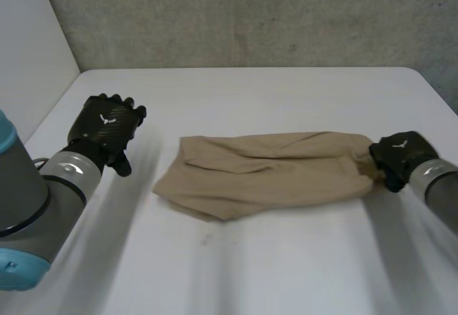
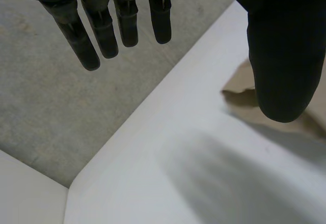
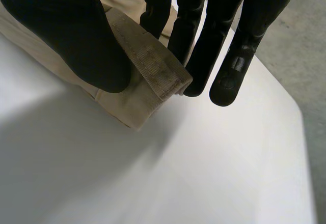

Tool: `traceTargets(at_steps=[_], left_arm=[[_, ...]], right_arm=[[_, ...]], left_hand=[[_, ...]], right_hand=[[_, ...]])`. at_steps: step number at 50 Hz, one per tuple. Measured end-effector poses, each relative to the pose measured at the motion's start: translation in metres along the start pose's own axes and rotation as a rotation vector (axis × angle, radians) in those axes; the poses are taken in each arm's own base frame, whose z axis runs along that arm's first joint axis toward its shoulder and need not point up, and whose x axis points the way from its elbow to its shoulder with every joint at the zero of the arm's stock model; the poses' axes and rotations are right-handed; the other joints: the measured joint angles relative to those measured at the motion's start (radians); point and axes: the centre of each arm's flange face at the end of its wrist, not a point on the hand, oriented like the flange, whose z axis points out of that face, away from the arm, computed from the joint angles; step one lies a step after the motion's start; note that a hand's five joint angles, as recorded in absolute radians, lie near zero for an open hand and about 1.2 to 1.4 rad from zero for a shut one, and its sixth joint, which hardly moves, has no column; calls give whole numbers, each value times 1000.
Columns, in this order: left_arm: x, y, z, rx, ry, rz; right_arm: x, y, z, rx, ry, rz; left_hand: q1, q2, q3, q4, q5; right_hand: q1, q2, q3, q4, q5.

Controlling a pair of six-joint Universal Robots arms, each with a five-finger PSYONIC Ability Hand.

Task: Fold the shorts.

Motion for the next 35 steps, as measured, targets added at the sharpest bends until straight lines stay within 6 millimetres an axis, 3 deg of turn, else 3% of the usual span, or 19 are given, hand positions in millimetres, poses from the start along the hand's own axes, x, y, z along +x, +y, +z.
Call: traceTargets(at_steps=[5,9,11,12,13,15,18,20,21,23,25,26,28,30,33,34,35], left_arm=[[-5,-3,-6,-13,-3,-56],[-8,-2,-8,-36,0,-101],[-8,-2,-8,-36,0,-101],[-8,-1,-9,-42,1,-112],[-7,-1,-9,-45,3,-120],[-7,-1,-9,-46,4,-123],[-5,-2,-10,-45,9,-132],[-5,-2,-10,-44,9,-135],[-5,-2,-10,-44,9,-135],[-4,-3,-11,-39,12,-148],[-4,-4,-12,-35,11,-161],[-4,-5,-12,-34,11,-166],[-4,-5,-12,-33,11,-172],[-4,-6,-12,-30,11,-178],[-4,-7,-11,-26,10,-181],[-5,-9,-10,-15,8,-183],[-6,-10,-9,-10,6,-183]], right_arm=[[16,-14,-4,-10,18,-98],[12,-61,-14,107,19,-167],[12,-61,-14,107,19,-167],[6,-74,-17,149,11,-181],[-20,-109,-27,269,-36,-217],[-29,-117,-29,298,-53,-226],[-94,-149,-47,451,-199,-284],[-117,-154,-53,491,-256,-302],[-117,-154,-53,491,-256,-302],[-183,-149,-69,556,-452,-358],[-217,-139,-79,578,-568,-388],[-240,-130,-87,589,-655,-408],[-251,-125,-92,598,-708,-414],[-255,-126,-98,616,-742,-396],[-250,-132,-100,629,-743,-363],[-228,-149,-97,645,-709,-244],[-219,-155,-96,648,-695,-202]], left_hand=[[0,0,0,0,0],[0,0,0,0,0],[0,0,0,0,0],[0,0,0,0,0],[0,0,0,0,0],[0,0,0,0,0],[0,0,0,0,0],[0,0,0,0,0],[0,0,0,0,0],[0,0,0,0,0],[0,0,0,0,0],[0,0,0,0,0],[0,0,0,0,0],[0,0,0,0,0],[0,0,0,0,0],[0,0,0,0,0],[0,0,0,0,0]], right_hand=[[11,0,0,0,6],[15,0,0,1,6],[15,0,0,1,6],[22,0,0,1,7],[25,0,14,1,10],[25,0,17,1,13],[25,0,23,2,13],[25,0,23,2,13],[25,0,23,2,13],[25,-1,19,1,13],[21,-7,7,-13,12],[-125,-219,-210,-231,-178],[-268,-377,-365,-363,-309],[-625,-779,-757,-767,-712],[-723,-915,-902,-924,-855],[-740,-940,-952,-958,-882],[-740,-940,-954,-958,-884]])
